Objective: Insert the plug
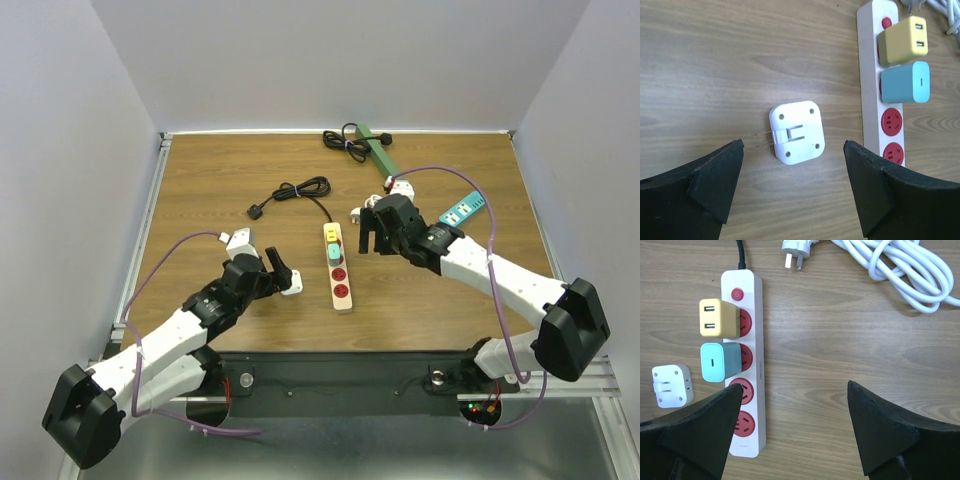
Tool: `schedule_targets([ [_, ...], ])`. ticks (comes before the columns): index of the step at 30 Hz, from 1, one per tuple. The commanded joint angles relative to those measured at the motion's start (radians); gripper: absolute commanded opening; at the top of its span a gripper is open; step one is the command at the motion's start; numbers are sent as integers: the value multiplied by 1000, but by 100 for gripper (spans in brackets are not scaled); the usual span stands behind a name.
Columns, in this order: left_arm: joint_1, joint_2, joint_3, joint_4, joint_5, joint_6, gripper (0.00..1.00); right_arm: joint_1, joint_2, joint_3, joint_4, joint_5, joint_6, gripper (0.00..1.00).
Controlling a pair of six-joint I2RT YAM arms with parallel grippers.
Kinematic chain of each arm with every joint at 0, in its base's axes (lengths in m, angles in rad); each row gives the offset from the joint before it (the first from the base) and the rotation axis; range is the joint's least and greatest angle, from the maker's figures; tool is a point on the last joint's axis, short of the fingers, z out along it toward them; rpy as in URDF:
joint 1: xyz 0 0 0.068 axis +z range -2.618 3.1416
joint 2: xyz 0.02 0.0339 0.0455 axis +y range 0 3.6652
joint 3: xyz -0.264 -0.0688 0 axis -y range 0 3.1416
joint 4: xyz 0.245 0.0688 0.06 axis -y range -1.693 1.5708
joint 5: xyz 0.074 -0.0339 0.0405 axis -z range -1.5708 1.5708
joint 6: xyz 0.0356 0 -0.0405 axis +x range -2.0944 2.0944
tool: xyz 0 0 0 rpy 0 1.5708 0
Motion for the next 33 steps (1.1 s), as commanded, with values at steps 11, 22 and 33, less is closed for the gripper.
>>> schedule_targets([
  [11,-83,102,-37,44,18,-126,93,-33,-54,-27,89,-38,-23,91],
  [22,-93,217,-28,151,52,-127,93,-52,-65,-42,102,-50,-26,91],
  [33,-93,289,-22,246,69,-122,93,-62,-80,-59,103,-53,-24,91],
])
